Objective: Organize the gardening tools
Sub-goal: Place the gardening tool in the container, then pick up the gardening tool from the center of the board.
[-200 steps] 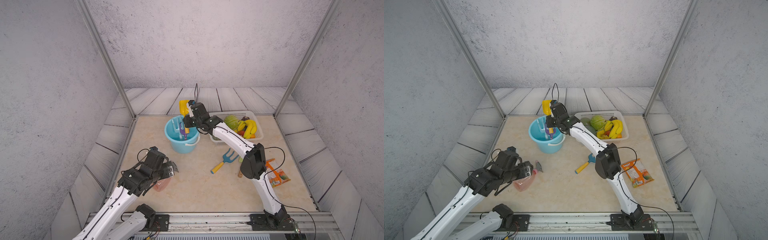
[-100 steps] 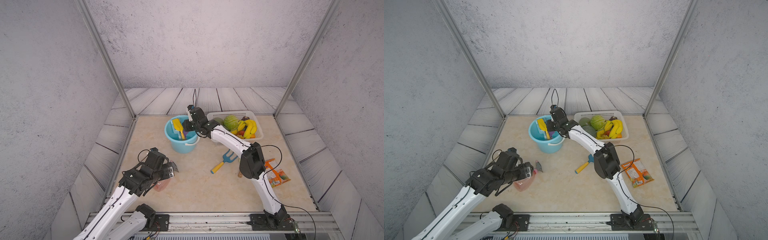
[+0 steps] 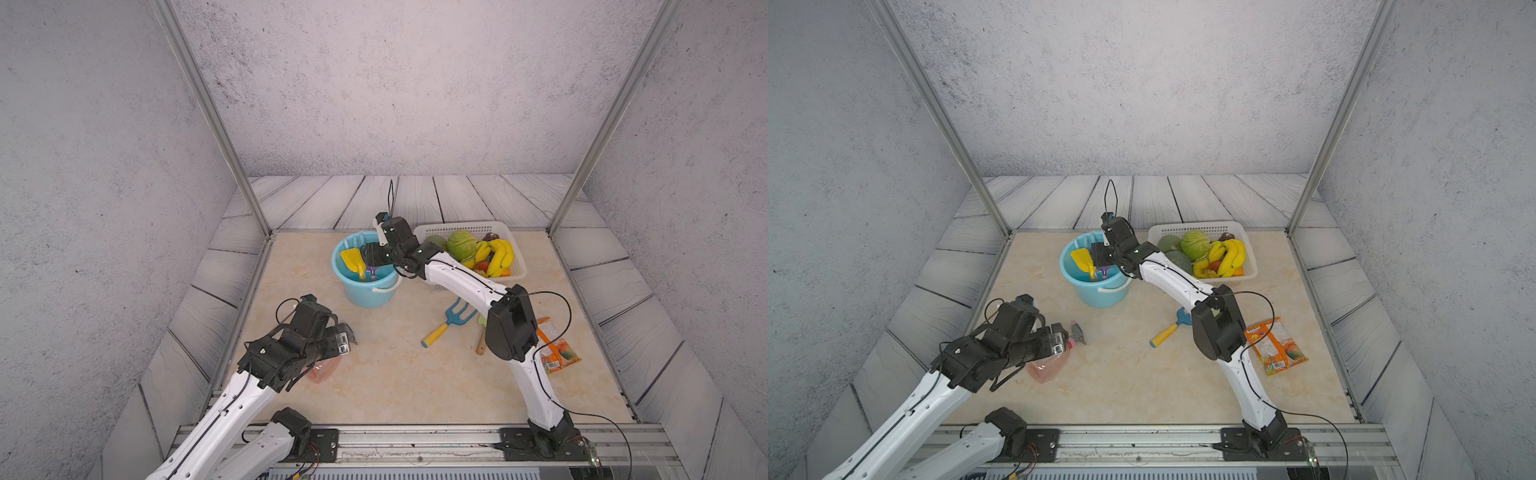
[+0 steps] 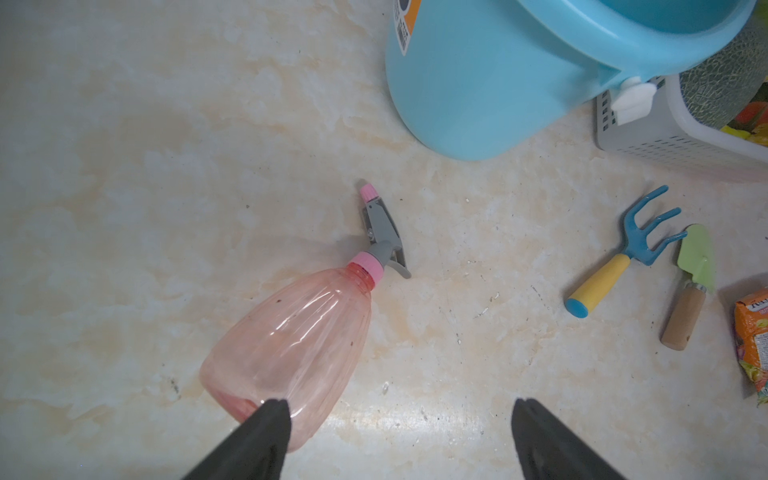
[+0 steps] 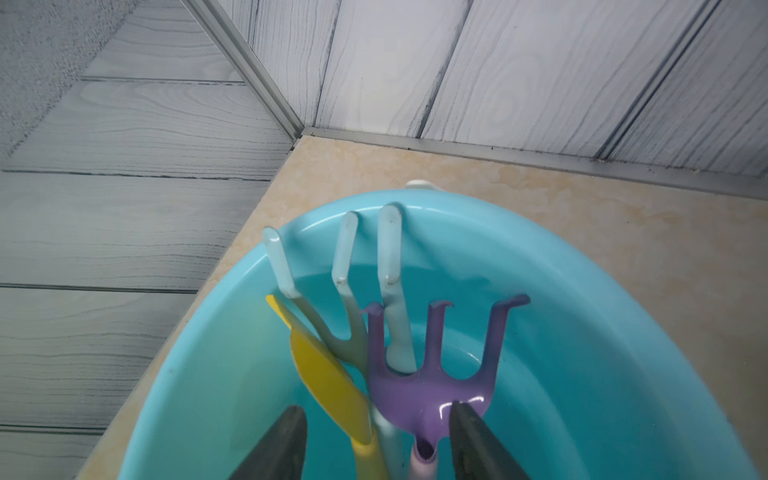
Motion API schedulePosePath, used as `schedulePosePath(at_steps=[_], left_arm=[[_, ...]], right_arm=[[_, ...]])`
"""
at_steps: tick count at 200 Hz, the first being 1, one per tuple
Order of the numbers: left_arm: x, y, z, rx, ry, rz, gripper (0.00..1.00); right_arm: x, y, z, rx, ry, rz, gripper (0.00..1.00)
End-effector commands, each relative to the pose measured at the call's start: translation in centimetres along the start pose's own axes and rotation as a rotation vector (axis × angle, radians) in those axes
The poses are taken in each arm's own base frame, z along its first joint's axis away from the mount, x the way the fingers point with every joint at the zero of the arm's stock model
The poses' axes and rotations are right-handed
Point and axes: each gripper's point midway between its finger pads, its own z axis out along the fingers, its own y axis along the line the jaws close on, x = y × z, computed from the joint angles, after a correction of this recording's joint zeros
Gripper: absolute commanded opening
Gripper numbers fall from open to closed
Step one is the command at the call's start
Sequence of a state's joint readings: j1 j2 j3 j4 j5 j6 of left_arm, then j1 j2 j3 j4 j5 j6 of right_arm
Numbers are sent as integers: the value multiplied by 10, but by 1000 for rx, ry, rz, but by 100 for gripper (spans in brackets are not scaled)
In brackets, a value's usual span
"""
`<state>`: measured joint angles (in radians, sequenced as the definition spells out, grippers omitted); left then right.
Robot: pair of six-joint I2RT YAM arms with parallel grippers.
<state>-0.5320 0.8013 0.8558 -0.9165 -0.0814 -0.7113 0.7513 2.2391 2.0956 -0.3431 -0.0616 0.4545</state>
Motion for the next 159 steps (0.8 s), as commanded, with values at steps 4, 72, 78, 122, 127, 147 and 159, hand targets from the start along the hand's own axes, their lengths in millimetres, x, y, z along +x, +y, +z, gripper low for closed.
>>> schedulePosePath(at_steps=[4, 72, 78, 122, 127, 147, 159], left_arm=[[-10, -7, -4, 16, -19, 16, 91], [-12, -27, 0, 109, -2, 63, 91], [-12, -29, 0, 116, 0, 69, 91], [-10, -54, 7, 200, 37, 111, 86], [-9, -59, 8, 209, 41, 118, 85], [-5, -82, 14, 235, 38, 174, 85], [-1, -100, 18, 257, 41, 213, 85]], right_arm=[[-38, 21, -61, -43, -79, -28, 68], [-23, 8, -121, -5, -45, -18, 73], [-19, 4, -126, 5, -41, -12, 73], [32, -41, -170, 110, 29, 59, 73], [39, -47, -176, 124, 35, 69, 73], [71, -73, -197, 187, 63, 117, 73], [90, -87, -214, 227, 75, 137, 72]])
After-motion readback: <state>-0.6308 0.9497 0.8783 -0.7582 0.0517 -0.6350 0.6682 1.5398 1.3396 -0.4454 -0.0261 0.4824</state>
